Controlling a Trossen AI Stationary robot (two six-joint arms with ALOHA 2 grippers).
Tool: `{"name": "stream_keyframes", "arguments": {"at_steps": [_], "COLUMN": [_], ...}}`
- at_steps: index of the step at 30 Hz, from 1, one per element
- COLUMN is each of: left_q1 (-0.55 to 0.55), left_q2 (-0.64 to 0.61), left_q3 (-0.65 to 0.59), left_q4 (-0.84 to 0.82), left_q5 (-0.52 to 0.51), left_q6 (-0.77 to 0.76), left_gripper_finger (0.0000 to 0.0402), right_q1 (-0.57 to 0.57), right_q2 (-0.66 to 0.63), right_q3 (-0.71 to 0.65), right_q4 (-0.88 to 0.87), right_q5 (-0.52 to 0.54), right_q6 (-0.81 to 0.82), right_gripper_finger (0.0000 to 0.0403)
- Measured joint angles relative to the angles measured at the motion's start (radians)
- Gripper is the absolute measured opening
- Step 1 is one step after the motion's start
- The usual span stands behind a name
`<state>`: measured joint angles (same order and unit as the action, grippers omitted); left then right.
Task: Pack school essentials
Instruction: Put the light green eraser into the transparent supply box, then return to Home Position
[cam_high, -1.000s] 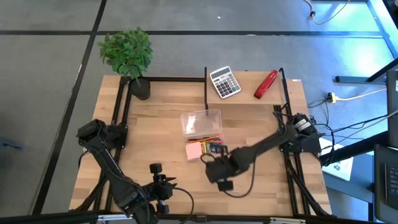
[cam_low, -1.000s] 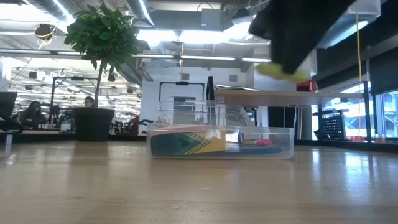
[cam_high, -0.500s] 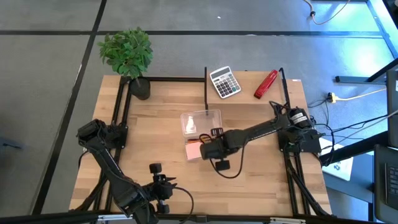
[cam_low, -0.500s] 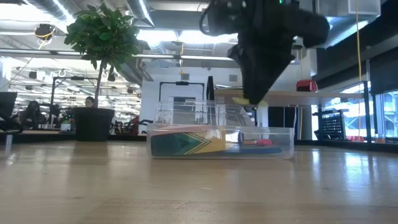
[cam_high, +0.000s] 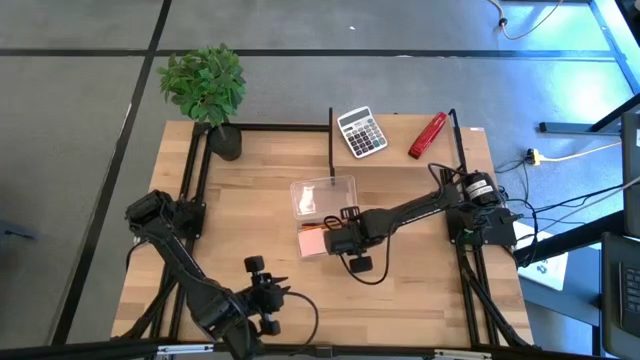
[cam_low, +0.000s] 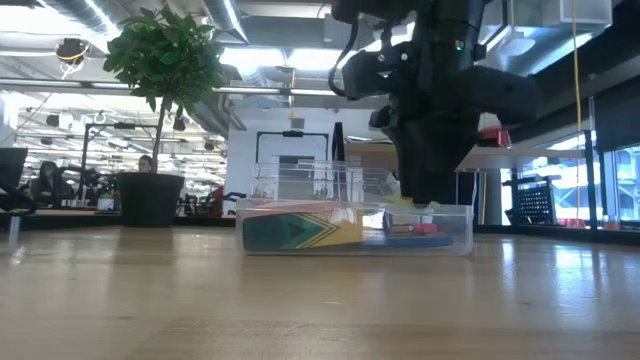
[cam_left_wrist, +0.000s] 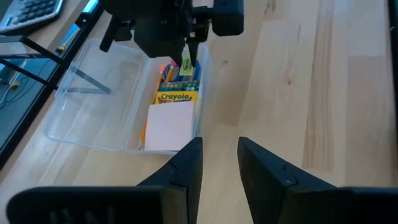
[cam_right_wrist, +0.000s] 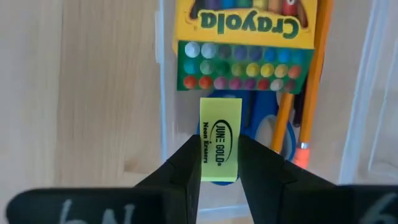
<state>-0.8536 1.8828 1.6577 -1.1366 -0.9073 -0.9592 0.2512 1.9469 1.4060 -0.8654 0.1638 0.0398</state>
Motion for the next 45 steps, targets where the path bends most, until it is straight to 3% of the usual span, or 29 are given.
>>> {"name": "stream_keyframes", "arguments": {"at_steps": [15,25,30,35,45], "left_q1": [-0.001,-0.001,-0.001,-0.001,-0.002], "left_q2": [0.0,0.0,0.0,0.0,0.0], "left_q3": [0.0,0.0,0.0,0.0,0.0], "left_q4": [-0.001,-0.004,0.001,0.006,0.035], "left_q5": [0.0,0.001,0.017,0.036,0.039], "left_q6": [0.001,0.001,0.001,0.0,-0.007], "left_gripper_finger": [0.0094,0.0094,0.0094,0.0094,0.0094], "right_q1": [-0.031,-0.03,-0.03,-0.024,0.013], "right_q2": [0.0,0.0,0.0,0.0,0.001], "right_q3": [-0.039,-0.039,-0.019,0.016,0.105], "right_q4": [0.037,0.032,-0.002,-0.054,-0.165], "right_q5": [-0.02,-0.031,-0.087,-0.087,-0.087], "right_q6": [0.006,0.022,0.103,0.161,0.204], "right_gripper_finger": [0.0103,0.0179,0.0192,0.0164,0.0028]}}
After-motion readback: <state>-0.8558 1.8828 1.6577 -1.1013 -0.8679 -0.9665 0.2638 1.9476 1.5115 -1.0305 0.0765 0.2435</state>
